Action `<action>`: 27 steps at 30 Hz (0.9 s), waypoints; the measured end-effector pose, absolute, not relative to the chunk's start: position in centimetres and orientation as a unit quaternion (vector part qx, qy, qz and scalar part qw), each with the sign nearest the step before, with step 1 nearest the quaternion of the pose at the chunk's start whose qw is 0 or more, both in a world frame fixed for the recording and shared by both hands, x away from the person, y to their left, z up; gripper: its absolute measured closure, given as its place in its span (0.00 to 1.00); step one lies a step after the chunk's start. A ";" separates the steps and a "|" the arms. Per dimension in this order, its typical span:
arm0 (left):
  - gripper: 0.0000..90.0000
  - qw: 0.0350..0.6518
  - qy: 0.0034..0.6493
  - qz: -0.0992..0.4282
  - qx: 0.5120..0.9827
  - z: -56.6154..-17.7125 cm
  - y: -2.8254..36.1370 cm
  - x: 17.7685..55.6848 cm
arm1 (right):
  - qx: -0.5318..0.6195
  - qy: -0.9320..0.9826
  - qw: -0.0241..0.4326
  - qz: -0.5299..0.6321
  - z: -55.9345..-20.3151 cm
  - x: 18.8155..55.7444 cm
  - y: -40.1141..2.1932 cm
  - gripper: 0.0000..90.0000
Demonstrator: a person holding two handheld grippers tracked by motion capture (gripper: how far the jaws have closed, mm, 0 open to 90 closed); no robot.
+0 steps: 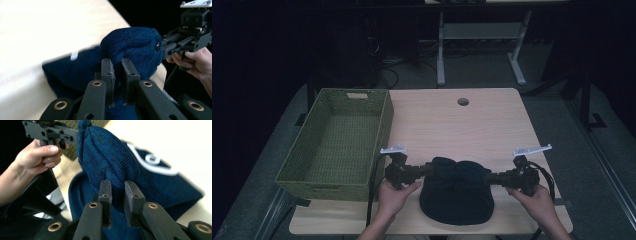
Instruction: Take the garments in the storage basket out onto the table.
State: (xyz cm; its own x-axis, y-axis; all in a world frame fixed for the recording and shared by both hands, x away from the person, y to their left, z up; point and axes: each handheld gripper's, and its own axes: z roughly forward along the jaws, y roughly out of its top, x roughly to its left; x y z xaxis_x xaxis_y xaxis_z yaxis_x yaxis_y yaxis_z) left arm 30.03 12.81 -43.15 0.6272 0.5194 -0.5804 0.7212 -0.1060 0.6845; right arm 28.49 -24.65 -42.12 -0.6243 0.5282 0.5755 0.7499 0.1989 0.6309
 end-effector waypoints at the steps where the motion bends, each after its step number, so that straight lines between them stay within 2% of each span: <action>1: 0.91 0.515 0.422 -0.101 0.739 -43.6 12.9 29.8 | -0.418 -0.766 0.125 -0.472 -42.7 28.3 -24.6 0.83; 4: 0.91 0.503 0.418 -0.113 0.748 -44.4 13.0 29.4 | -0.421 -0.765 0.138 -0.467 -43.6 27.9 -24.5 0.76; 13: 0.91 0.493 0.405 -0.120 0.761 -44.8 13.1 28.9 | -0.422 -0.746 0.132 -0.499 -41.7 28.7 -25.1 0.74; 18: 0.91 0.491 0.401 -0.128 0.763 -45.1 13.2 28.7 | -0.430 -0.742 0.126 -0.499 -41.1 29.8 -24.7 0.80; 23: 0.90 0.490 0.398 -0.138 0.763 -44.8 13.5 28.5 | -0.434 -0.751 0.143 -0.477 -41.9 30.6 -23.8 0.90; 27: 0.86 0.493 0.399 -0.145 0.759 -44.3 13.8 28.5 | -0.424 -0.763 0.153 -0.463 -42.6 30.3 -22.8 0.92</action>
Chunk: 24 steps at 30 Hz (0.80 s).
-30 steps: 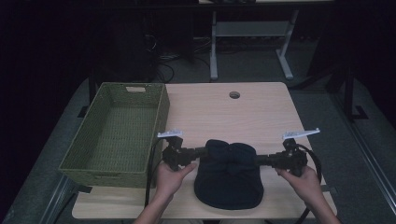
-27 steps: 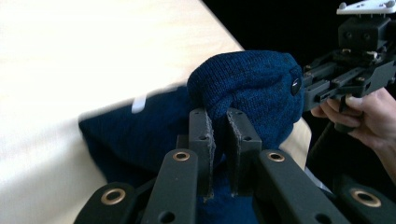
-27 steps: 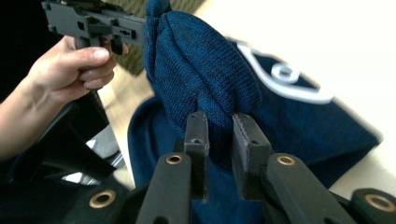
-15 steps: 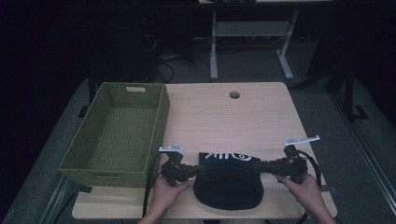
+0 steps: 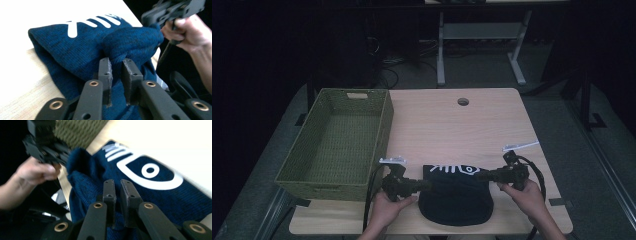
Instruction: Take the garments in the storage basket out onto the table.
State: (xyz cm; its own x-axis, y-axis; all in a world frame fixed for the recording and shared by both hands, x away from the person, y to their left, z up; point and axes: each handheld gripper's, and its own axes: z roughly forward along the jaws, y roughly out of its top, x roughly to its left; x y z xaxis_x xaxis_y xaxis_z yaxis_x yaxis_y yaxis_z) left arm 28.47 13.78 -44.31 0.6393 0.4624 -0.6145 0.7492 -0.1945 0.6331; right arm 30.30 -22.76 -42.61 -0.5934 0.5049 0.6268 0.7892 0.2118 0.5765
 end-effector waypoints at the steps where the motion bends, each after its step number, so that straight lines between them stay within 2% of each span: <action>1: 0.85 0.496 0.401 -0.147 0.756 -44.1 13.9 28.4 | -0.423 -0.766 0.155 -0.459 -42.9 30.3 -22.6 0.92; 14: 0.83 0.514 0.391 -0.146 0.749 -42.0 14.6 28.0 | -0.431 -0.772 0.185 -0.430 -45.2 29.6 -22.1 0.91; 24: 0.83 0.512 0.390 -0.140 0.752 -41.4 13.8 28.6 | -0.409 -0.775 0.197 -0.439 -44.3 29.3 -21.4 0.90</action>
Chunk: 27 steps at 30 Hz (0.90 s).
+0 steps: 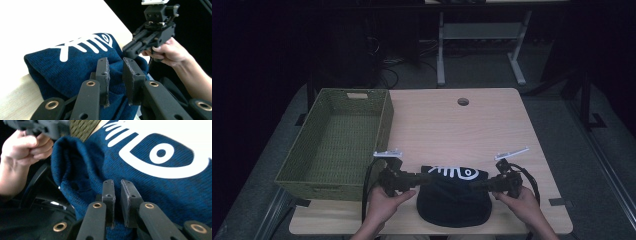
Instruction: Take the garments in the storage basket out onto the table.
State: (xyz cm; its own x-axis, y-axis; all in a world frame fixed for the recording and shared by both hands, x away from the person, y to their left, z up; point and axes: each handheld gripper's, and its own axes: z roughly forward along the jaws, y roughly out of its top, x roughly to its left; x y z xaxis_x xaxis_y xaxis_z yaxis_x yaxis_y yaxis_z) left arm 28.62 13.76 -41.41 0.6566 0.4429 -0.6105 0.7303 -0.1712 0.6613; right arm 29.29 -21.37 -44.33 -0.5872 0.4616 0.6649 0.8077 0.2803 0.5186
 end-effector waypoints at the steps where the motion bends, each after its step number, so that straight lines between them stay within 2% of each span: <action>1: 0.83 0.510 0.390 -0.141 0.753 -41.6 13.6 28.7 | -0.408 -0.777 0.200 -0.436 -44.3 29.1 -21.3 0.90; 7: 0.83 0.508 0.393 -0.156 0.751 -42.1 12.7 29.0 | -0.388 -0.795 0.220 -0.411 -44.6 28.3 -20.8 0.89; 15: 0.83 0.508 0.390 -0.149 0.753 -41.6 12.5 29.3 | -0.376 -0.801 0.235 -0.402 -45.0 27.9 -20.7 0.89; 22: 0.85 0.466 0.387 -0.167 0.778 -43.6 11.4 28.7 | -0.361 -0.791 0.245 -0.428 -44.1 28.0 -20.4 0.86; 27: 0.85 0.443 0.387 -0.177 0.789 -44.6 11.1 28.1 | -0.366 -0.788 0.229 -0.438 -43.7 28.4 -20.1 0.86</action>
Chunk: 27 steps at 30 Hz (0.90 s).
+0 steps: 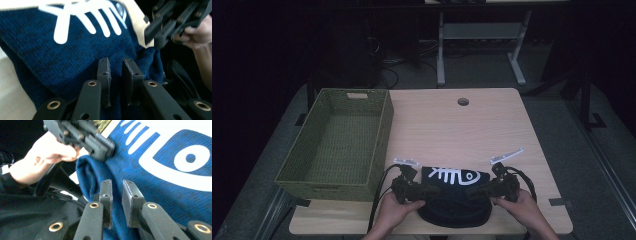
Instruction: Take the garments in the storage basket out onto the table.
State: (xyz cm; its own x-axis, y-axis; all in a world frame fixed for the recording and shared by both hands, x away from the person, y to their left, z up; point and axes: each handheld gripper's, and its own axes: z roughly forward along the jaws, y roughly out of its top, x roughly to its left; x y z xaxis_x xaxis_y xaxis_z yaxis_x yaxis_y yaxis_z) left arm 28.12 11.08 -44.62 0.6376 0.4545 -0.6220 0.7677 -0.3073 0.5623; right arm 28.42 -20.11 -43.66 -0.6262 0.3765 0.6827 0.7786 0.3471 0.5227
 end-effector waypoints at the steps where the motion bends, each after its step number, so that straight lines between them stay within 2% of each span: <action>1: 0.85 0.438 0.386 -0.178 0.792 -44.7 11.0 28.0 | -0.368 -0.789 0.224 -0.438 -43.7 28.5 -20.0 0.87; 6: 0.86 0.424 0.379 -0.178 0.803 -45.0 10.8 27.5 | -0.368 -0.803 0.221 -0.414 -44.5 28.3 -18.8 0.89; 11: 0.85 0.439 0.371 -0.180 0.798 -44.5 10.6 27.3 | -0.353 -0.821 0.223 -0.390 -45.5 27.6 -17.6 0.90; 27: 0.85 0.418 0.358 -0.177 0.816 -46.1 9.6 26.1 | -0.352 -0.826 0.227 -0.378 -46.4 26.8 -17.2 0.91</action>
State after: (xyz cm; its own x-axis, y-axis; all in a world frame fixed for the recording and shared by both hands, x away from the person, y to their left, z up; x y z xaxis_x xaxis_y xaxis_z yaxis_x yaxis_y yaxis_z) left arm 26.12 9.56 -46.14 0.6814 0.4369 -0.5872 0.7319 -0.3949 0.5553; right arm 26.84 -17.20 -46.41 -0.6484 0.4103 0.6412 0.7534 0.4666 0.4633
